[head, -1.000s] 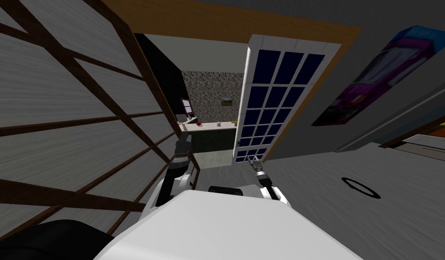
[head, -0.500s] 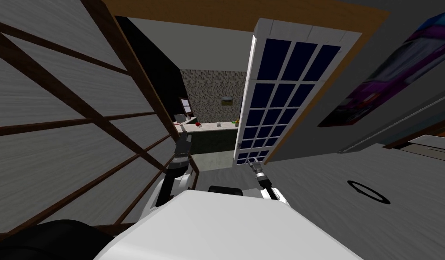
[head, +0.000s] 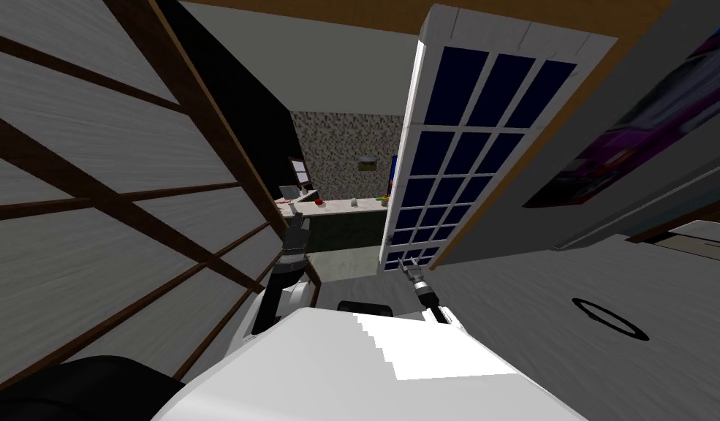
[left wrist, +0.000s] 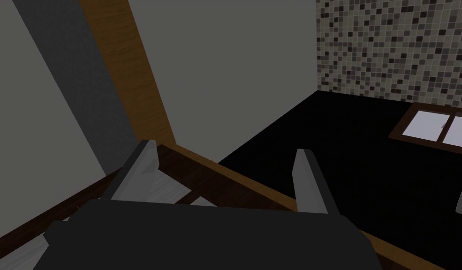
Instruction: Pull the door open
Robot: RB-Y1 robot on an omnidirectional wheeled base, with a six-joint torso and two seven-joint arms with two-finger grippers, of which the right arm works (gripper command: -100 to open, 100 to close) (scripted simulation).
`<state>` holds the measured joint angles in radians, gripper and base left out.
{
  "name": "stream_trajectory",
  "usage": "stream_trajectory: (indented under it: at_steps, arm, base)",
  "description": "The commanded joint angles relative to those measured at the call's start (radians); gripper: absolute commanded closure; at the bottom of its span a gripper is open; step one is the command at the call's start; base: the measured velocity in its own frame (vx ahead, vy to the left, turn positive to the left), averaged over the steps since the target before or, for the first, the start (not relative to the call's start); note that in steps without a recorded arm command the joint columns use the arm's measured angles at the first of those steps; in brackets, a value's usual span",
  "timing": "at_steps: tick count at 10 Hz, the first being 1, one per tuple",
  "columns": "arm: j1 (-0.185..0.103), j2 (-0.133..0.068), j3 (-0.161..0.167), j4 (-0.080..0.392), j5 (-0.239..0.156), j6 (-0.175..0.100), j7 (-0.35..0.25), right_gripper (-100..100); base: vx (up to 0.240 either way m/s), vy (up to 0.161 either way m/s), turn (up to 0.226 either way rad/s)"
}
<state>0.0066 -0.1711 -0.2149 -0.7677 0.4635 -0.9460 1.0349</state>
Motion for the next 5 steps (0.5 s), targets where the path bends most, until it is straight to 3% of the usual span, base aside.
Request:
stream_trajectory:
  at_steps: [1, 3, 5]
  arm:
    - [-0.009, 0.0, -0.004, 0.029, 0.011, -0.007, 0.021, -100]
    - [-0.024, -0.002, -0.01, 0.08, 0.028, -0.02, 0.051, -100]
    - [-0.024, -0.002, -0.01, 0.079, 0.028, -0.018, 0.051, -100]
  base:
    - [0.119, 0.03, -0.006]
    - [0.133, 0.008, -0.004]
    - [0.072, 0.008, -0.001]
